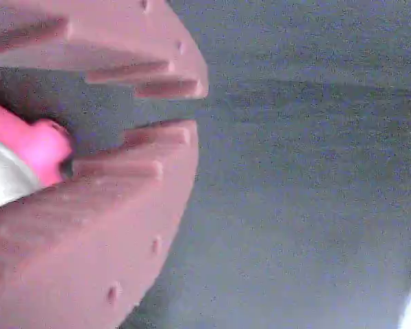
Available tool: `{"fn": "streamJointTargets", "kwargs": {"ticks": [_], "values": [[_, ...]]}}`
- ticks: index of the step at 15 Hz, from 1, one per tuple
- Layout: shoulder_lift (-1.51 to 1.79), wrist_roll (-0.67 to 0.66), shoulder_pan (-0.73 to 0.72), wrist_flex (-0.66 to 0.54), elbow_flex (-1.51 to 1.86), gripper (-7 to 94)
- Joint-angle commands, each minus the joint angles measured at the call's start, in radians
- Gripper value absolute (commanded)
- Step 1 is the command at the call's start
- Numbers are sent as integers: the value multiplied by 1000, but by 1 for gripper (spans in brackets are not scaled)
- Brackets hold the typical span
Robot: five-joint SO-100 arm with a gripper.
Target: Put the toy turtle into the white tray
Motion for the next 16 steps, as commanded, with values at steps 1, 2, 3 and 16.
{"fn": "streamJointTargets", "kwargs": {"ticks": [1,2,3,16], "values": [[-225,-5,89,-15,-267,0],[-370,-14,158,3,-400,0],[-503,-21,227,41,-528,0],[-1229,46,583,265,-1112,0]]}}
